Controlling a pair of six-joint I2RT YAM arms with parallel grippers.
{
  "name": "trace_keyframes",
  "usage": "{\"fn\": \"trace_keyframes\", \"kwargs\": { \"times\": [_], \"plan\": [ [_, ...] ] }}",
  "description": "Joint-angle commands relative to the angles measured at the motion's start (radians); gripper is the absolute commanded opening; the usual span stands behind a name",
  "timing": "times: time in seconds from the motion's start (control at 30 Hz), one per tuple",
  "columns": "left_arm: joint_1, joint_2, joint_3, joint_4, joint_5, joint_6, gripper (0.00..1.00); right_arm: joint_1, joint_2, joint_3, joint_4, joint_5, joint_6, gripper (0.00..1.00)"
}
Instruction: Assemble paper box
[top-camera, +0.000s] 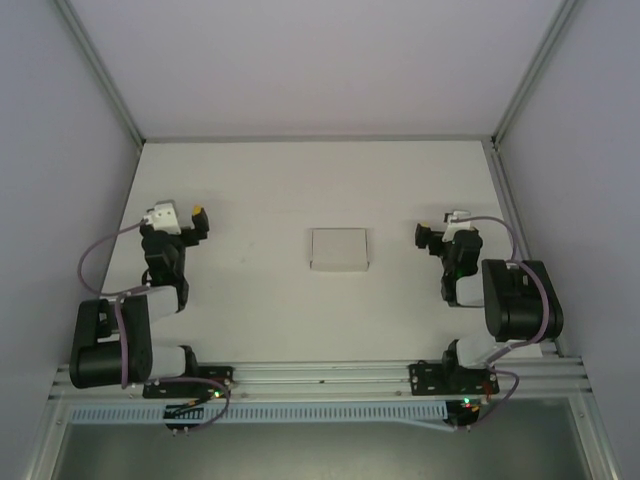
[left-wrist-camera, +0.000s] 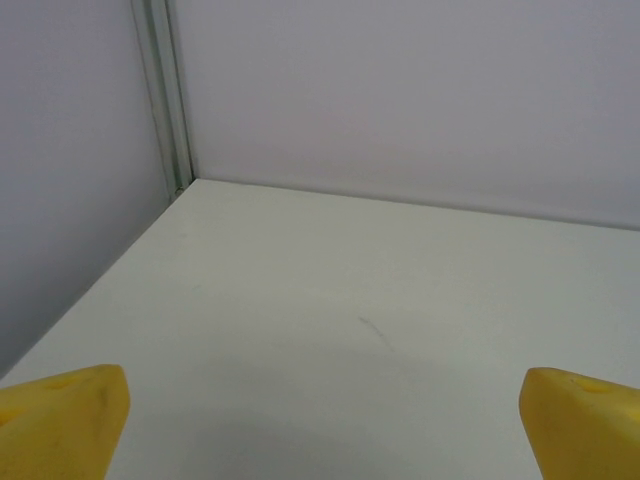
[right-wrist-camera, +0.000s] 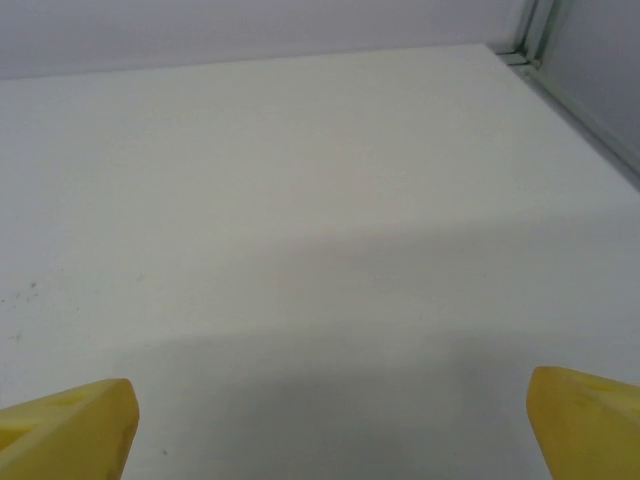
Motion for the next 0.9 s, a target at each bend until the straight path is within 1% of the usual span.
{"fn": "trace_keyframes", "kwargs": {
  "times": [0.0, 0.03, 0.07, 0.1, 0.13, 0.2, 0.27, 0.33, 0.37, 0.4, 0.43, 0.47, 0.5, 0.53, 0.57, 0.87],
  "plan": [
    [0.015, -0.002, 0.029, 0.024, 0.028, 0.041, 1.0, -0.004, -0.009, 0.034, -0.009, -0.003, 0.033, 1.0],
    [0.015, -0.017, 0.03, -0.009, 0.033, 0.057, 1.0, -0.003, -0.015, 0.043, -0.037, -0.001, 0.032, 1.0],
    [0.014, -0.034, 0.025, -0.031, 0.049, 0.068, 1.0, -0.001, -0.005, 0.035, -0.005, -0.004, 0.029, 1.0],
    [0.014, -0.052, 0.009, -0.034, 0.056, 0.064, 1.0, -0.001, 0.005, 0.027, 0.029, -0.005, 0.03, 1.0],
    [0.014, -0.063, -0.022, -0.001, 0.057, 0.048, 1.0, -0.002, 0.007, 0.025, 0.033, -0.005, 0.03, 1.0],
    [0.014, -0.074, -0.047, -0.01, 0.073, 0.048, 1.0, -0.002, -0.008, 0.037, -0.015, -0.006, 0.027, 1.0],
    [0.014, -0.033, -0.072, 0.028, 0.055, 0.049, 1.0, -0.001, -0.007, 0.038, -0.014, -0.007, 0.026, 1.0],
    [0.014, 0.077, -0.085, 0.147, 0.023, 0.027, 1.0, -0.001, 0.0, 0.032, 0.009, -0.009, 0.026, 1.0],
    [0.005, 0.114, -0.06, 0.144, 0.028, 0.043, 1.0, -0.001, -0.002, 0.034, 0.006, -0.008, 0.026, 1.0],
    [-0.028, 0.118, -0.012, 0.045, 0.024, 0.077, 1.0, -0.002, -0.004, 0.036, -0.002, -0.007, 0.026, 1.0],
    [-0.052, 0.15, 0.0, 0.055, 0.002, 0.101, 1.0, -0.001, -0.006, 0.037, -0.007, -0.007, 0.026, 1.0],
    [-0.065, 0.194, -0.009, 0.129, -0.005, 0.12, 1.0, -0.002, -0.006, 0.038, -0.01, -0.008, 0.026, 1.0],
    [-0.069, 0.198, -0.033, 0.148, 0.007, 0.121, 1.0, -0.002, -0.006, 0.037, -0.008, -0.009, 0.026, 1.0],
    [-0.07, 0.216, -0.047, 0.213, -0.016, 0.121, 1.0, -0.001, -0.005, 0.036, -0.006, -0.007, 0.026, 1.0],
    [-0.072, 0.205, -0.038, 0.175, -0.017, 0.121, 1.0, -0.002, -0.005, 0.038, -0.007, -0.008, 0.027, 1.0],
    [-0.073, 0.206, -0.04, 0.18, -0.021, 0.12, 1.0, -0.001, -0.005, 0.036, -0.006, -0.008, 0.026, 1.0]
  ]
}}
